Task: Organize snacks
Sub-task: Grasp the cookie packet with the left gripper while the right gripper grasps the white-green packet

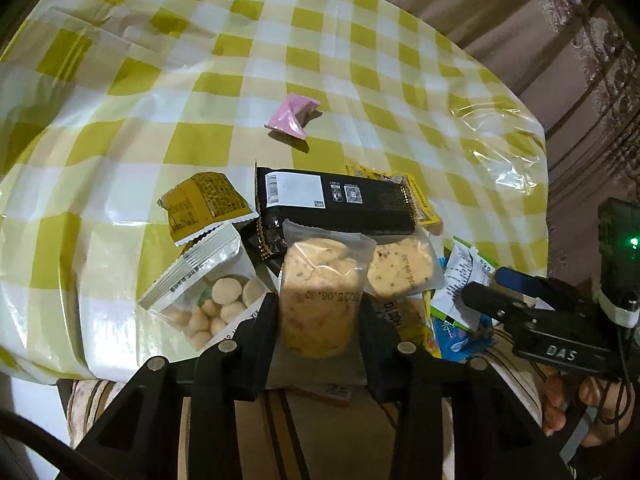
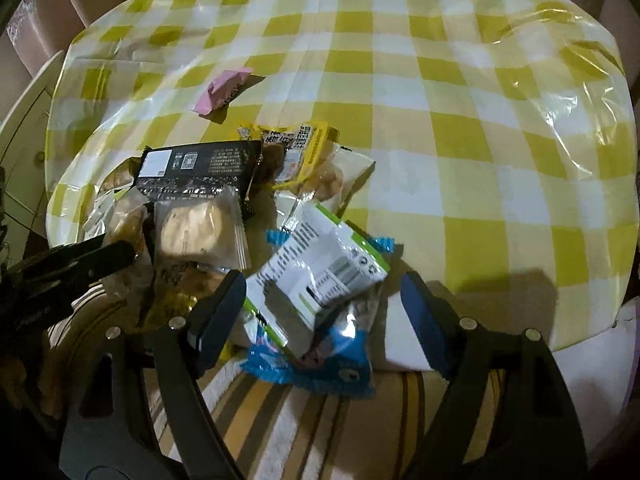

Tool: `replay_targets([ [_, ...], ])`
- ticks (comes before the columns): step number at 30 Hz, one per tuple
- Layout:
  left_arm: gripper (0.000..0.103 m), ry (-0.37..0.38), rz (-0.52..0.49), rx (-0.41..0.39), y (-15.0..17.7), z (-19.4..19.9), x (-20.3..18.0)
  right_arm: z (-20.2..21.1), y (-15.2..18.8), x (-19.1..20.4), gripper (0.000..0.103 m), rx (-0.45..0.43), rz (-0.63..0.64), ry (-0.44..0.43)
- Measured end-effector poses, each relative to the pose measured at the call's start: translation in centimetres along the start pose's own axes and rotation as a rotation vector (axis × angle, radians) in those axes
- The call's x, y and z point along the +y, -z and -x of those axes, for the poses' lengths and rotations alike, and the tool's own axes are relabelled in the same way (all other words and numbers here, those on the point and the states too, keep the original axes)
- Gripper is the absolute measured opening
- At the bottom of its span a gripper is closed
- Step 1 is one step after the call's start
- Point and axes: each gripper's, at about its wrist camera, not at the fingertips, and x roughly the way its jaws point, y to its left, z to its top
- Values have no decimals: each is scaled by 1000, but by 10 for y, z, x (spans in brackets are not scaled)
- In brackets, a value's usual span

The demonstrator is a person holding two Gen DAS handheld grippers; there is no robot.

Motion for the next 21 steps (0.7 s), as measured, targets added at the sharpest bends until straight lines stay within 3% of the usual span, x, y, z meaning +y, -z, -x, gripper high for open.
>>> replay_targets([
  [4, 38, 7, -3, -17, 1, 4, -1, -10, -6, 3, 81, 11, -6, 24],
  [7, 38, 12, 1, -22, 1, 5, 1, -15, -7, 2, 68, 20, -19, 22],
  [9, 38, 13, 3, -23, 1, 6, 2, -16, -7, 2, 67, 16, -17, 12],
  [11, 38, 11, -2, -28, 2, 8, 1, -12, -5, 0, 56, -1, -21, -1],
  [21, 38, 1, -15, -67, 3, 18, -10, 6, 2, -1, 42, -51, -4, -82],
])
